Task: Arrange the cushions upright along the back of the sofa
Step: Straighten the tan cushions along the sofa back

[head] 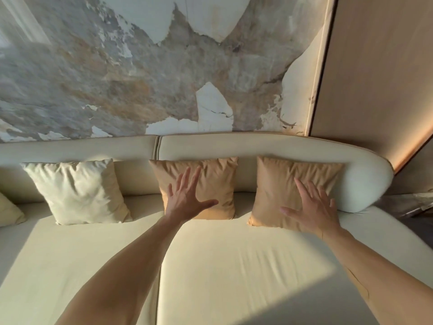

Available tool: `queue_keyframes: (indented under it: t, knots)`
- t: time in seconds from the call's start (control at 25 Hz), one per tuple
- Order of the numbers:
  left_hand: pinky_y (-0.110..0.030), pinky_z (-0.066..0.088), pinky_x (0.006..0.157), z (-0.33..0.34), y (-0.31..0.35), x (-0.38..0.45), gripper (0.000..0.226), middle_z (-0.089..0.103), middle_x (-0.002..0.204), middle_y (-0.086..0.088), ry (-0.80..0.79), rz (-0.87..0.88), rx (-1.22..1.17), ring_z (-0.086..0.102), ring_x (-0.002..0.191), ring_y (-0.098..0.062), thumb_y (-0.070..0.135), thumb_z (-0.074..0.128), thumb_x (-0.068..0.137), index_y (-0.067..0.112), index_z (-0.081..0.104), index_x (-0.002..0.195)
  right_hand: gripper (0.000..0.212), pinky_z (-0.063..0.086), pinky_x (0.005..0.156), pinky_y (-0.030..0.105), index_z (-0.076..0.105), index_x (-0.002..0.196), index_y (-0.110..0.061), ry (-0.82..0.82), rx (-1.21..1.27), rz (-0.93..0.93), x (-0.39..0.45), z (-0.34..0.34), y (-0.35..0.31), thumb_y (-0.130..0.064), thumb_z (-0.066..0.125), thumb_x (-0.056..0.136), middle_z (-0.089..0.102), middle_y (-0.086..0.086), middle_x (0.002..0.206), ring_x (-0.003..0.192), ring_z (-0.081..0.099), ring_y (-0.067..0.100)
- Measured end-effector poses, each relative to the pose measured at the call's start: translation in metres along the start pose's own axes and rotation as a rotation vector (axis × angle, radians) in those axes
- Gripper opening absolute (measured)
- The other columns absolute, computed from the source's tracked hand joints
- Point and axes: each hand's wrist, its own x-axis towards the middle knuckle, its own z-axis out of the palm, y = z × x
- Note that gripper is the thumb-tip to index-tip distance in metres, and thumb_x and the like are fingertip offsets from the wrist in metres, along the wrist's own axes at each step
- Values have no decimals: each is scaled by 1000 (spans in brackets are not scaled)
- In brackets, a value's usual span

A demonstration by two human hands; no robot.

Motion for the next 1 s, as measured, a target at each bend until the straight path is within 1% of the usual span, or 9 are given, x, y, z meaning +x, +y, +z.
queue_keyframes:
  t: [0.2, 0.32, 0.44, 0.64, 0.8, 0.88, 1.0]
  knots:
    - [-57, 11, 118, 37, 89, -12, 115, -4, 166, 6, 14, -24, 8, 1, 152, -21, 86, 55, 65, 45, -8, 153, 105, 17, 112, 62, -3, 153, -40, 21, -10, 21, -16, -21, 115, -87, 42, 71, 2, 0, 165, 149, 6, 33]
    - [-55, 12, 118, 55, 144, -27, 114, 1, 166, 4, 38, -44, -19, 3, 151, -20, 81, 60, 67, 45, -5, 154, 106, 16, 113, 62, -3, 153, -41, -10, 3, 52, -26, -30, 186, -89, 38, 68, 1, 0, 165, 150, 3, 32]
    - [-53, 16, 117, 69, 177, -35, 114, 5, 166, 2, 58, -39, -10, 8, 150, -21, 80, 62, 68, 44, -3, 155, 104, 16, 114, 61, -4, 153, -40, -30, 12, 72, -33, -35, 230, -86, 42, 72, 0, 0, 165, 150, 2, 32]
    - [-55, 22, 115, 93, 191, -28, 120, 7, 166, 0, 44, -48, -7, 13, 150, -25, 94, 44, 57, 41, -3, 155, 105, 17, 114, 61, -5, 153, -40, -68, 29, 60, -23, -28, 256, -85, 43, 72, -2, 1, 165, 150, 3, 32]
    - [-53, 20, 117, 126, 188, -3, 121, 8, 166, -1, 30, -10, -26, 13, 150, -25, 94, 45, 57, 41, -2, 155, 105, 19, 113, 61, -7, 153, -39, -76, 39, 41, 4, -7, 259, -85, 43, 72, -2, 1, 165, 150, 6, 32]
    - [-54, 18, 118, 145, 182, 14, 121, 7, 166, -1, -3, -8, -25, 12, 150, -26, 94, 45, 56, 42, -2, 155, 106, 22, 112, 60, -6, 153, -40, -68, 52, 46, 24, 5, 259, -84, 45, 72, -1, 0, 165, 150, 9, 31]
    - [-53, 16, 119, 173, 169, 39, 121, 5, 166, 0, -43, -15, -19, 11, 150, -27, 89, 54, 59, 42, -2, 155, 106, 29, 109, 58, -3, 153, -39, -50, 95, 56, 54, 30, 256, -82, 50, 72, 4, 2, 164, 148, 17, 32]
